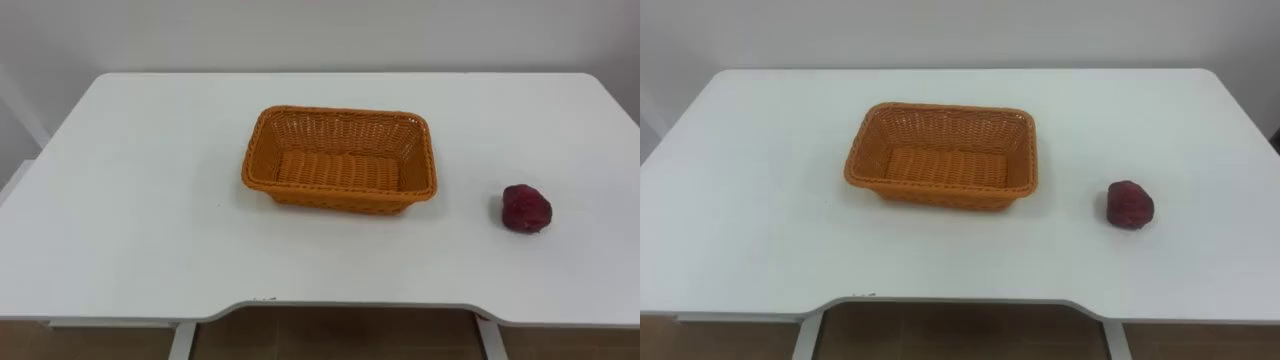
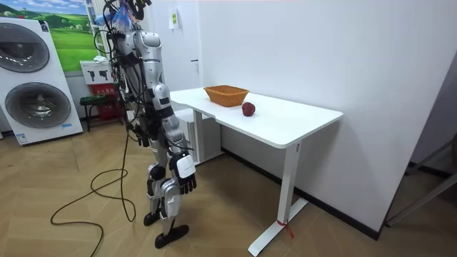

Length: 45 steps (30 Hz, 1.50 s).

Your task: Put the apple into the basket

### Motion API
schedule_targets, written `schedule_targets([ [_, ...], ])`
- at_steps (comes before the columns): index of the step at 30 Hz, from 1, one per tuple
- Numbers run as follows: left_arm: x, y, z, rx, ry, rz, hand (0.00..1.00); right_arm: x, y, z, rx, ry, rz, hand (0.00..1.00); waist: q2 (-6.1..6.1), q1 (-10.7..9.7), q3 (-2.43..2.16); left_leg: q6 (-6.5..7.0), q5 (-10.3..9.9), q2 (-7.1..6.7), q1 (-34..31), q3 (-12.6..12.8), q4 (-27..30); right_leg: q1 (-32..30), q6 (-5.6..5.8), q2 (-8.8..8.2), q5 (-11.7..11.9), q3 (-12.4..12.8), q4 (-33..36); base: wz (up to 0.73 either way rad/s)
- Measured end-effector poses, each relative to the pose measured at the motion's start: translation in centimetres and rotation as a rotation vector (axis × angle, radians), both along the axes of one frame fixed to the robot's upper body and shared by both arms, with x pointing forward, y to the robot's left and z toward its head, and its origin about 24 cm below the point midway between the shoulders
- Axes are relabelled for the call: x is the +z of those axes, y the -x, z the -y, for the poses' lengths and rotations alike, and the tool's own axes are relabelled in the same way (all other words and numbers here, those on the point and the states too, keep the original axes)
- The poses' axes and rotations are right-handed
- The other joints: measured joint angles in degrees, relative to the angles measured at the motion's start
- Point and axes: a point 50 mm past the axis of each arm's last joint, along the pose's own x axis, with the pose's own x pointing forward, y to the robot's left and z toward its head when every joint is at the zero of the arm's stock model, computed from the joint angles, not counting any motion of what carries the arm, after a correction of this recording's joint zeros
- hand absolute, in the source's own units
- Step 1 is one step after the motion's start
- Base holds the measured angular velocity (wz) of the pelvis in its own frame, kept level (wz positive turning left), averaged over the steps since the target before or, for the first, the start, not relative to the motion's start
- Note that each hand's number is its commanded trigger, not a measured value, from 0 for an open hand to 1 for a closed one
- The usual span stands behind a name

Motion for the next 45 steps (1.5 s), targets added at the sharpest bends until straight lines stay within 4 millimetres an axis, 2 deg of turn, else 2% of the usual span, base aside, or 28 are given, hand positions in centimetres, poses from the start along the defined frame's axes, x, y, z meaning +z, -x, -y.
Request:
schedule_targets([
  [11, 0.0, 0.2, 0.0, 0.004, 0.0, -0.001, 0.0, 0.0, 0.3, 0.0, -0.036, -0.001, -0.003, 0.0, 0.03, 0.0, 0.0, 0.0, 0.0, 0.02, 0.1, 0.0, 0.0, 0.0, 0.0, 0.04, 0.0, 0.0, 0.0, 0.0],
  [14, 0.0, 0.1, 0.0, 0.002, -0.015, 0.008, 0.0, 0.0, 0.3, 0.2, -0.189, 0.023, 0.031, 0.0, 0.01, 0.0, 0.0, 0.0, 0.0, 0.03, 0.1, 0.1, 0.0, 0.1, 0.0, 0.04, 0.0, 0.1, 0.2, 0.0],
  [17, 0.0, 0.4, -0.1, 0.015, -0.022, 0.006, 0.0, 0.2, 0.2, 0.7, -0.494, 0.072, 0.104, 0.0, -0.01, -0.2, 0.03, 0.0, 0.0, 0.18, 0.3, 0.2, 0.1, 0.3, 0.0, -0.02, 0.0, 0.0, 0.1, 0.0],
  [19, 0.1, 0.5, -0.4, 0.042, -0.027, 0.01, 0.0, 0.3, -0.3, 1.2, -0.795, 0.103, 0.19, 0.0, -0.1, -0.8, 0.21, 0.0, 0.0, 0.13, 0.4, 0.1, 0.0, 0.3, 0.0, 0.0, 0.0, 0.0, 0.0, 0.0],
  [20, 0.1, 0.5, -0.4, 0.05, -0.029, 0.015, 0.0, 0.4, -0.6, 1.4, -0.859, 0.108, 0.215, 0.0, -0.15, -1.2, 0.25, 0.0, 0.0, 0.1, 0.4, 0.1, 0.0, 0.3, -0.01, 0.0, 0.0, 0.0, 0.0, 0.0],
  [22, 0.2, 1.2, -0.7, 0.07, -0.042, 0.012, 0.0, 0.7, -2.0, 2.2, -1.118, 0.13, 0.331, 0.0, -0.24, -2.8, 0.29, 0.0, 0.0, 0.04, 0.4, 0.3, 0.1, 0.4, 0.0, 0.01, 0.0, -0.1, 0.1, 0.0],
  [23, 0.2, 1.2, -0.7, 0.081, -0.044, 0.017, 0.0, 0.8, -2.2, 2.5, -1.184, 0.137, 0.357, 0.0, -0.25, -3.2, 0.3, 0.0, 0.0, 0.03, 0.3, 0.3, 0.1, 0.3, 0.01, 0.01, 0.0, -0.1, 0.0, 0.0],
  [25, 0.4, 1.5, -1.3, 0.153, -0.053, 0.044, 0.0, 1.4, -3.4, 3.6, -1.427, 0.169, 0.453, 0.0, -0.29, -3.7, 0.35, 0.0, 0.0, 0.03, 0.0, 0.4, 0.1, -0.1, 0.02, 0.02, 0.0, 0.0, 0.1, 0.0],
  [28, 0.5, 1.4, -1.7, 0.158, -0.068, 0.061, 0.0, 2.4, -5.1, 5.1, -1.612, 0.208, 0.575, 0.0, -0.19, -4.3, 0.33, 0.0, 0.0, 0.02, 0.0, 0.6, 0.1, -0.3, 0.03, 0.05, -0.1, 0.2, 0.0, -0.02],
  [31, 0.5, 1.3, -1.9, 0.156, -0.072, 0.084, 0.0, 3.8, -7.0, 6.4, -1.666, 0.25, 0.686, 0.0, -0.21, -4.9, 0.24, 0.01, 0.0, -0.07, -0.1, 0.5, 0.1, -0.2, 0.03, 0.05, -0.1, 0.3, 0.2, 0.0],
  [35, 0.7, 0.7, -2.3, 0.154, -0.1, 0.131, 0.0, 6.0, -8.8, 8.2, -1.693, 0.336, 0.818, 0.0, -0.41, -4.8, 0.09, 0.01, 0.0, -0.1, -0.2, 0.6, 0.1, -0.5, 0.05, 0.04, -0.1, 0.3, 0.1, -0.01],
  [39, 0.8, 0.4, -2.5, 0.133, -0.129, 0.148, 0.0, 9.3, -11.0, 9.5, -1.591, 0.513, 0.962, 0.0, -0.49, -4.4, 0.03, 0.01, 0.0, -0.03, -0.9, 1.1, 0.0, -1.2, 0.07, 0.2, -0.1, 1.3, 0.1, -0.07],
  [45, 0.9, -0.1, -2.5, 0.061, -0.123, 0.161, 0.0, 13.6, -14.4, 9.4, -1.362, 0.68, 1.184, 0.0, -0.49, -3.8, 0.01, 0.01, 0.0, 0.04, -2.4, 1.3, 0.2, -2.8, 0.08, 0.28, 0.0, 1.3, 0.9, -0.02],
])
